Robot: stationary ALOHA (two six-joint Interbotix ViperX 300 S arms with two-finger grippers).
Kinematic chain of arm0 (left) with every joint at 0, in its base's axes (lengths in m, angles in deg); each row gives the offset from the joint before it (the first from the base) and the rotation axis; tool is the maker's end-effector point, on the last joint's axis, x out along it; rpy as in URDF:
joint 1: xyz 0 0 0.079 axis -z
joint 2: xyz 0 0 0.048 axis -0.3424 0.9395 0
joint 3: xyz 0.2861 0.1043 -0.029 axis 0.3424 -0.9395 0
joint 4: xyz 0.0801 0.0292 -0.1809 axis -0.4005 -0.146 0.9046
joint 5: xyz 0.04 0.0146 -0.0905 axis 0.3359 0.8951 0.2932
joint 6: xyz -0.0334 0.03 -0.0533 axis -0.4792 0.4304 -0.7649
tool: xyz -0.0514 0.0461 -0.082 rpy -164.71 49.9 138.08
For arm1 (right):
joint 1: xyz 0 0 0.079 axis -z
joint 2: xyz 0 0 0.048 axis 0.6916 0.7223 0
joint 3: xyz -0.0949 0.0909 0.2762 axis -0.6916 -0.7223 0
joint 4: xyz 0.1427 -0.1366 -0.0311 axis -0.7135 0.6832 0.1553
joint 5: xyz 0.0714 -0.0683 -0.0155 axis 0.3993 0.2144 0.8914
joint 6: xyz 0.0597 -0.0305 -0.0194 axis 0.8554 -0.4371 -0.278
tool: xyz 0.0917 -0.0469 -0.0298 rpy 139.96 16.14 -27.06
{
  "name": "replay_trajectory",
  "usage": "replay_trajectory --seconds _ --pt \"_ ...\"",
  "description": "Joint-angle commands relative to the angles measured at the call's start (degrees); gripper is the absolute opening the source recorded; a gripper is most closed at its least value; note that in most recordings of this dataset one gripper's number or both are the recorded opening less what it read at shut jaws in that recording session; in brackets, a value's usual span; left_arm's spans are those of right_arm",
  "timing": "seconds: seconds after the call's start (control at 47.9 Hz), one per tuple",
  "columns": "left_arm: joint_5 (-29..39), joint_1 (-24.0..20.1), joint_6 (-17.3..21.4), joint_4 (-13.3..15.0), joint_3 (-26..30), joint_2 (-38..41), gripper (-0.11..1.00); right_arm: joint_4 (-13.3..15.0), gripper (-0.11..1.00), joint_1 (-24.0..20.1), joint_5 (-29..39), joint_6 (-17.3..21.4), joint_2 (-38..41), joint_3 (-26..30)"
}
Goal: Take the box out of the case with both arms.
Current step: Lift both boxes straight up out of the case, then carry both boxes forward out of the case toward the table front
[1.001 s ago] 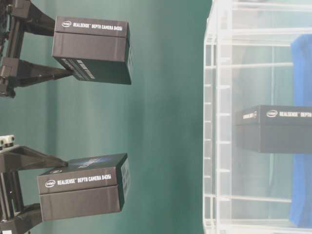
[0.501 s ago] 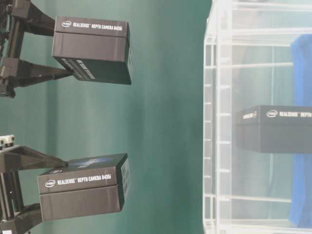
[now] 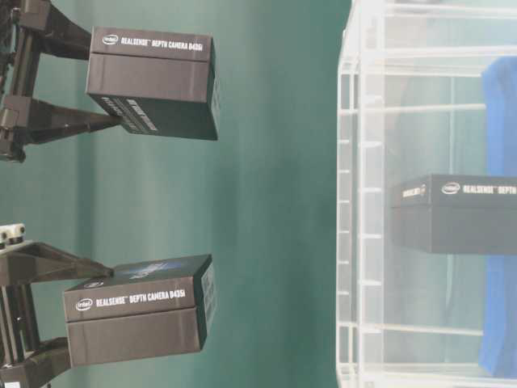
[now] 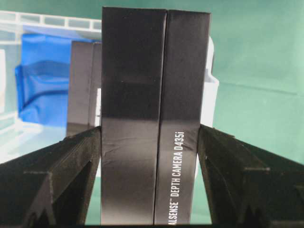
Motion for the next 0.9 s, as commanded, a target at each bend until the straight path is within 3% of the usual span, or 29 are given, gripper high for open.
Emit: replay_trajectory --seconds 0.0,0.313,0.501,0.647,0.876 --pt "-0.2 0.1 0.1 -0.2 0.5 -1.6 0.63 0.2 0.65 -0.3 0.1 0.0 -1.8 1.5" --pt "-0.2 2.8 -1.6 -0.2 0.4 -1.5 0.63 0.2 0.65 -2.4 0.1 0.4 -1.7 1.5" --pt "-0.1 8.2 -7.2 -0.2 -0.3 -1.6 0.63 0.4 0.65 -6.3 1.1 1.2 -1.4 1.5" --pt "-0.1 12.7 -11.9 -0.6 -1.0 -1.7 0.63 0.8 0.65 -12.0 3.4 5.2 -1.1 1.5" --pt "0.0 21.0 -19.0 -0.7 -2.0 -1.8 0.63 1.8 0.65 -21.4 5.7 16.3 -0.2 1.5"
